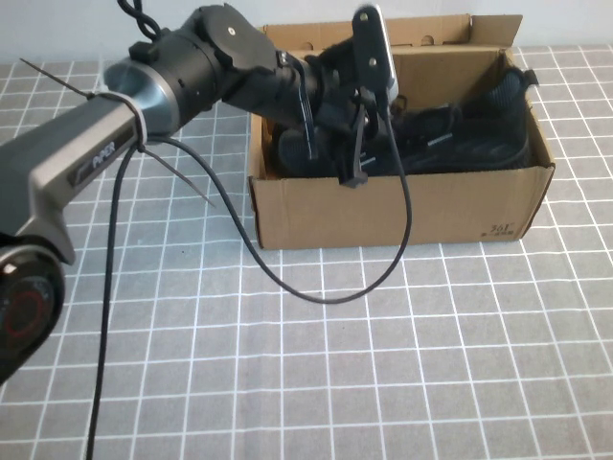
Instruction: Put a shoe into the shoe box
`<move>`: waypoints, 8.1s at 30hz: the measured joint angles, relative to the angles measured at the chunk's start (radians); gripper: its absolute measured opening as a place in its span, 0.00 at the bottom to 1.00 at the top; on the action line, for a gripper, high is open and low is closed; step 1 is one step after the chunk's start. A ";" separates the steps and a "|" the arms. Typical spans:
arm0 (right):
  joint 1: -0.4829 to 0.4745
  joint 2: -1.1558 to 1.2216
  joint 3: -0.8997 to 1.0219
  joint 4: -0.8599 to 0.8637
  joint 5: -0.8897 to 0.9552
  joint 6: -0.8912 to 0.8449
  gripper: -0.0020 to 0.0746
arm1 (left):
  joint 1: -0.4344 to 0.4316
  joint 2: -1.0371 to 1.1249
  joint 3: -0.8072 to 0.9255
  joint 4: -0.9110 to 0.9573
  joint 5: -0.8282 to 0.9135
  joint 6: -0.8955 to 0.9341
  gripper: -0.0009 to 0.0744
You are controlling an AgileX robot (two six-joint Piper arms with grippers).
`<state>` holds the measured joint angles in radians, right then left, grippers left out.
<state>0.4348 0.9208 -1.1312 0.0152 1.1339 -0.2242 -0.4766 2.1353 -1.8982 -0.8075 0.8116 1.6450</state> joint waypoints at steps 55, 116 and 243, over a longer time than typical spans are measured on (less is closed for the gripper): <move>0.000 -0.008 0.000 -0.015 0.041 0.010 0.01 | -0.012 0.109 -0.027 -0.046 0.003 -0.027 0.18; 0.000 -0.667 0.146 0.093 0.093 0.162 0.01 | -0.008 -1.100 0.656 0.487 -0.196 -1.064 0.01; -0.346 -0.928 1.156 0.153 -0.800 0.197 0.01 | -0.008 -1.957 1.924 0.197 -0.956 -1.066 0.01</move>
<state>0.0889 -0.0077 0.0247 0.1686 0.3335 -0.0272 -0.4847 0.1779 0.0257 -0.6103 -0.1444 0.5793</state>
